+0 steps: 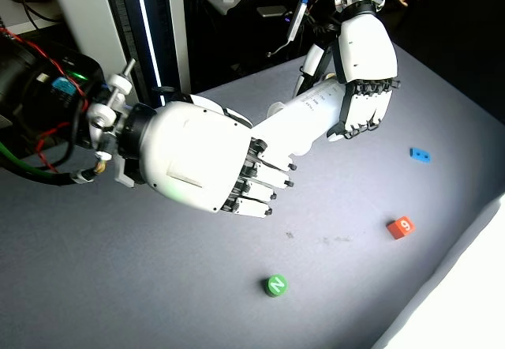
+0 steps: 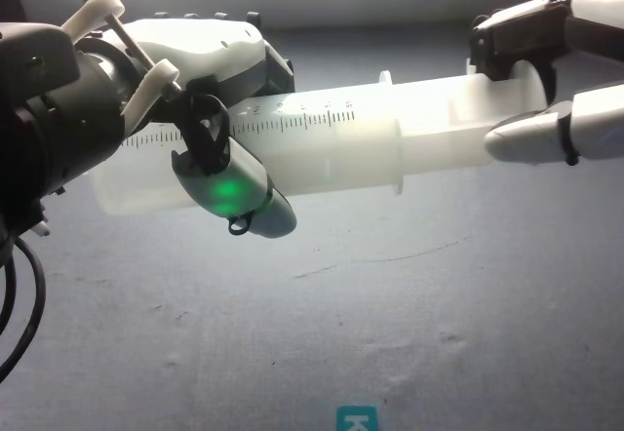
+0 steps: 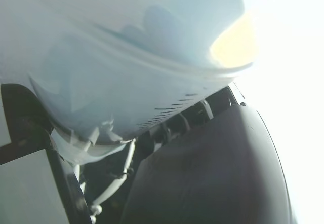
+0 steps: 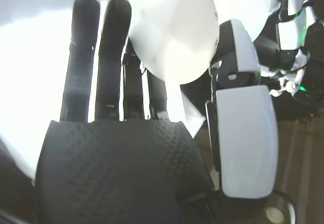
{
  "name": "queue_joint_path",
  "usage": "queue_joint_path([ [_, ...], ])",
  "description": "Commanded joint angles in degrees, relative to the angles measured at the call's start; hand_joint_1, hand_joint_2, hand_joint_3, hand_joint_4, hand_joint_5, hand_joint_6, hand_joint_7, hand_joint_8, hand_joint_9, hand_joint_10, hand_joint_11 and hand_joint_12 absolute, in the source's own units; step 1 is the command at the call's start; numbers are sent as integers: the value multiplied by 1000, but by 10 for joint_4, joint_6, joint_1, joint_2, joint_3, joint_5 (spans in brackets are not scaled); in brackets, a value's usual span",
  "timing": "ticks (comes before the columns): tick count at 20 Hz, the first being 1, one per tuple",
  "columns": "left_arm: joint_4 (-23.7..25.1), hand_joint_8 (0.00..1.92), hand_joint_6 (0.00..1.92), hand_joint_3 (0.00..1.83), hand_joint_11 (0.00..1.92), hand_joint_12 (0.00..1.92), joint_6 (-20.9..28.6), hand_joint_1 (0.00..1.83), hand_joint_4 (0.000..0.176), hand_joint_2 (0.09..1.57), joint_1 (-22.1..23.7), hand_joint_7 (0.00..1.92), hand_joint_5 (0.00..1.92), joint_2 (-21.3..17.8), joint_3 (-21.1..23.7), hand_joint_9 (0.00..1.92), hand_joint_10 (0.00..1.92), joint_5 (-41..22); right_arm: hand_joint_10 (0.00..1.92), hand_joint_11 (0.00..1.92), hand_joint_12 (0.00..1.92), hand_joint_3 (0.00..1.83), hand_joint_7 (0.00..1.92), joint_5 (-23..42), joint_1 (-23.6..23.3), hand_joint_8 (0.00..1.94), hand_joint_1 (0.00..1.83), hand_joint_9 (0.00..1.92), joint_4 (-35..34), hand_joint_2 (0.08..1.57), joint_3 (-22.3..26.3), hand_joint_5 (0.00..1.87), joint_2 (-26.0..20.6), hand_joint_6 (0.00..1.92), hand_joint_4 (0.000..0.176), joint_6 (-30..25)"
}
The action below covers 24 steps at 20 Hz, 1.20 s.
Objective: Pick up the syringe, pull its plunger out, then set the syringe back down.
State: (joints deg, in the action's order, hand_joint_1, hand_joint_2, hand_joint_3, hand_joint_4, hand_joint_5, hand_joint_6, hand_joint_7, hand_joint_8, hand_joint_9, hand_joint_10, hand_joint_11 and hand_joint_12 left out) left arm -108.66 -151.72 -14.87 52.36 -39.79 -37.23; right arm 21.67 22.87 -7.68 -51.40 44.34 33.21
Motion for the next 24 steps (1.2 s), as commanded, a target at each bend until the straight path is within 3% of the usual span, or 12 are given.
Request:
queue_joint_path([
  [1, 35, 1251, 936, 0, 607, 1209, -15, 1223, 0, 1146, 5, 931, 928, -4, -1, 857, 933, -22, 1240, 590, 1469, 0, 743, 67, -8, 1533, 1142, 688, -14, 1284, -6, 642, -19, 1354, 0, 0],
  [5, 35, 1237, 925, 0, 619, 1192, -16, 1221, 0, 1142, 5, 933, 942, -4, 0, 867, 914, -22, 1235, 610, 1462, 0, 787, 62, -11, 1481, 1161, 722, -14, 1269, -5, 643, -47, 1339, 0, -4],
  [7, 35, 1288, 1038, 5, 563, 1222, -16, 1205, 0, 1167, 4, 892, 873, -4, 0, 823, 928, -22, 1189, 611, 1426, 2, 764, 59, -13, 1503, 1142, 708, -14, 1290, -5, 587, -59, 1426, 0, -7],
  [10, 35, 1186, 907, 0, 626, 1181, -16, 1226, 0, 1130, 1, 962, 955, -4, 1, 879, 883, -22, 1151, 602, 1422, 0, 767, 55, -22, 1478, 1138, 708, -14, 1293, -5, 574, -78, 1459, 0, -12],
  [12, 35, 1244, 991, 1, 584, 1246, -16, 1215, 0, 1154, 0, 926, 898, -4, 1, 849, 932, -22, 1158, 605, 1424, 1, 742, 42, -30, 1507, 1126, 697, -14, 1302, -4, 571, -89, 1471, 0, -17],
  [16, 35, 1291, 970, 0, 574, 1295, -16, 1215, 0, 1159, 0, 901, 910, -4, 1, 815, 1005, -23, 1213, 629, 1440, 1, 748, 38, -31, 1507, 1130, 701, -14, 1301, 2, 567, -96, 1474, 0, -16],
  [17, 35, 1214, 901, 0, 617, 1239, -16, 1224, 0, 1136, 0, 946, 960, -4, 1, 854, 959, -23, 1215, 622, 1440, 2, 736, 37, -32, 1524, 1123, 692, -14, 1310, 5, 549, -96, 1497, 0, -16],
  [24, 35, 1196, 909, 1, 600, 1238, -16, 1227, 0, 1131, 1, 959, 951, -4, 1, 876, 919, -22, 1182, 606, 1428, 0, 751, 38, -36, 1505, 1134, 683, -13, 1297, 13, 575, -92, 1455, 0, -16],
])
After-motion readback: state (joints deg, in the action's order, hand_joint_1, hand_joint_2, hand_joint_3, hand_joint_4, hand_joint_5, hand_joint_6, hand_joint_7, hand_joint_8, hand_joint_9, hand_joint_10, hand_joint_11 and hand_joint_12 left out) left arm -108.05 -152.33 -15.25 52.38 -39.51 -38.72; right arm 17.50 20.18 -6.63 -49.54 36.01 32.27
